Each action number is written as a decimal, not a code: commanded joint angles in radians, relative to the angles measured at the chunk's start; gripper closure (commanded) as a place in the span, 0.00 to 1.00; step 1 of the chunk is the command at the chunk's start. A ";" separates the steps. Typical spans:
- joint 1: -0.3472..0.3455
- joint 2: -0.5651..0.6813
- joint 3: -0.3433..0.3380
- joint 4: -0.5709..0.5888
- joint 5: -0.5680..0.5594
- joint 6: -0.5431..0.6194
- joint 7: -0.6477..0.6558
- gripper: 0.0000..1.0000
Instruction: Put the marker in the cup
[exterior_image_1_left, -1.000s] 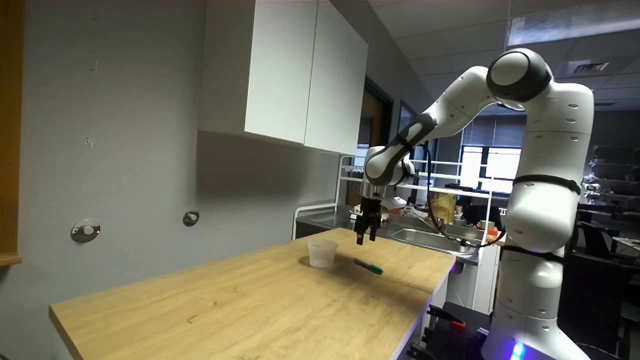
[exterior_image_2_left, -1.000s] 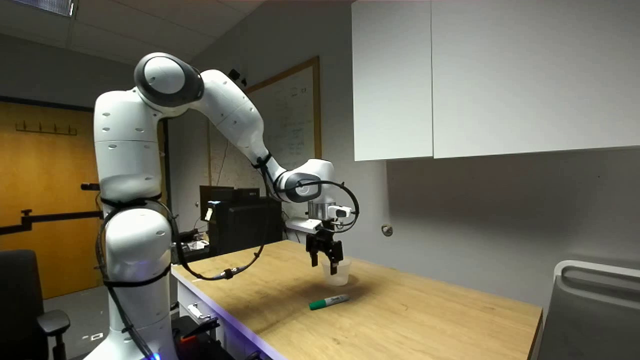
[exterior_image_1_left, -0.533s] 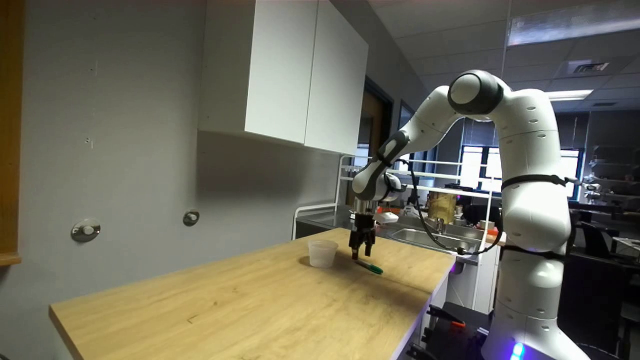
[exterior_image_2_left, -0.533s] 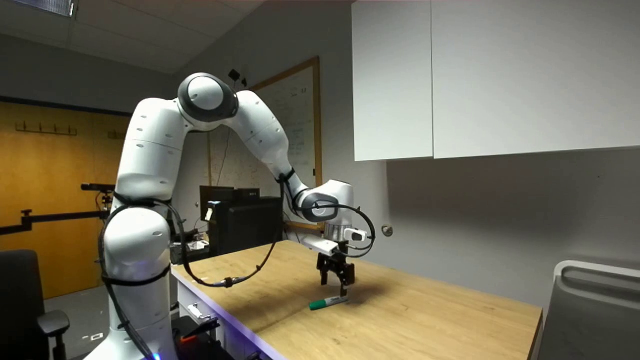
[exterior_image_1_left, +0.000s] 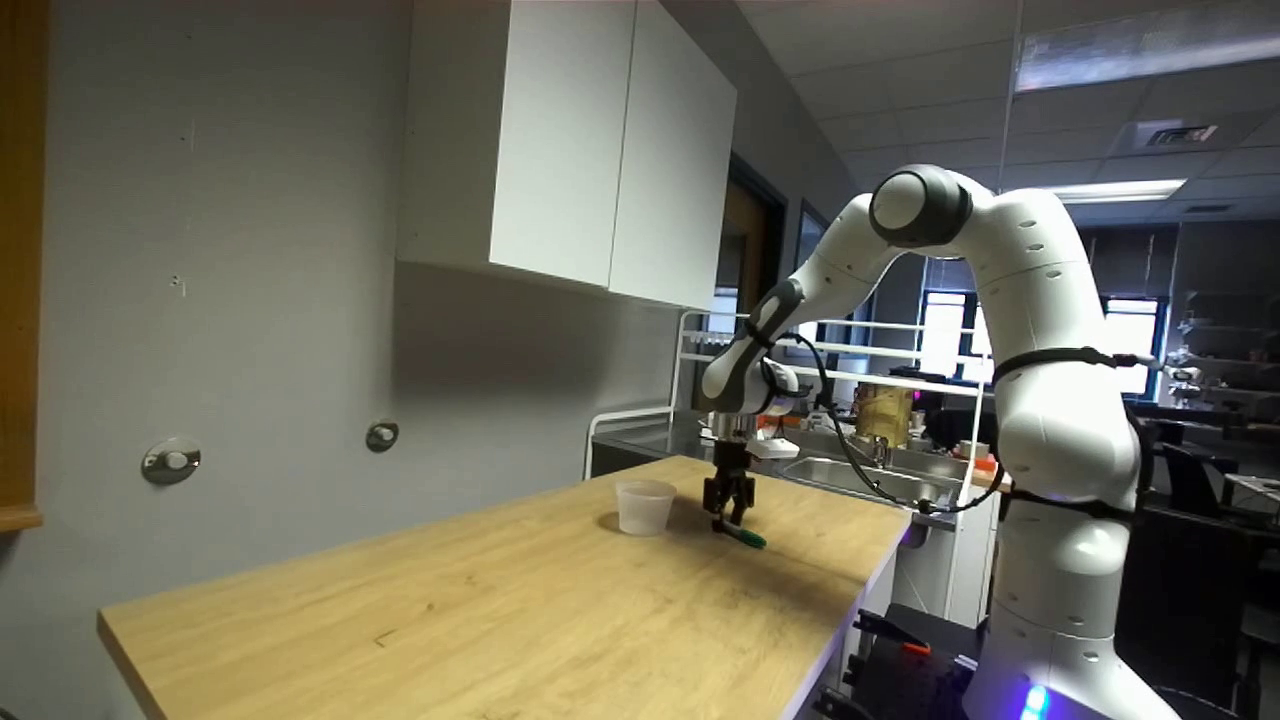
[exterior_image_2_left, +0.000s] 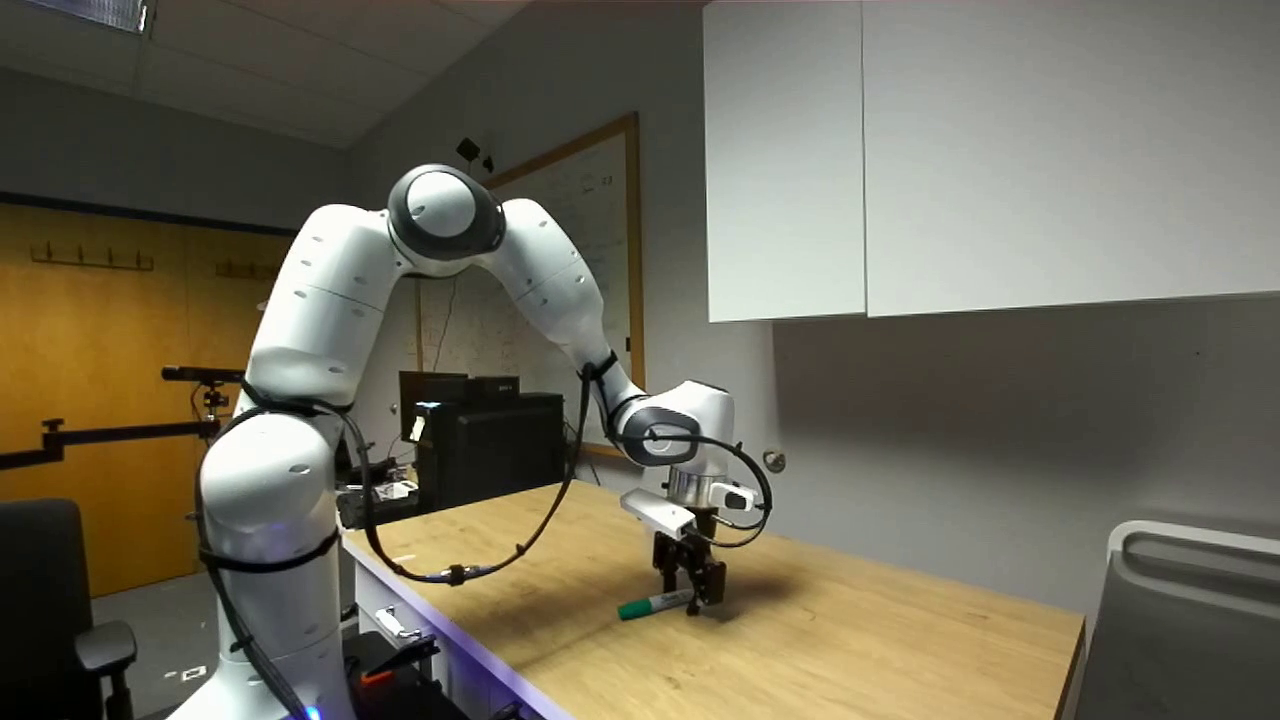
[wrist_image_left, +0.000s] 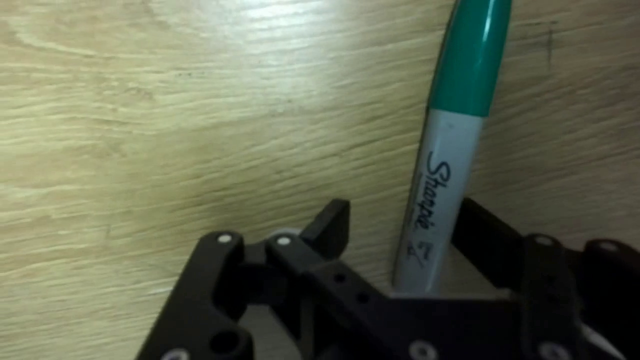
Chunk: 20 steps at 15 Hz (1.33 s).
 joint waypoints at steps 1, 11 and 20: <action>-0.028 -0.017 0.017 -0.002 0.018 -0.035 -0.020 0.70; 0.033 -0.205 -0.002 -0.095 -0.054 -0.118 0.106 0.91; 0.077 -0.582 0.118 -0.126 -0.231 -0.125 0.790 0.92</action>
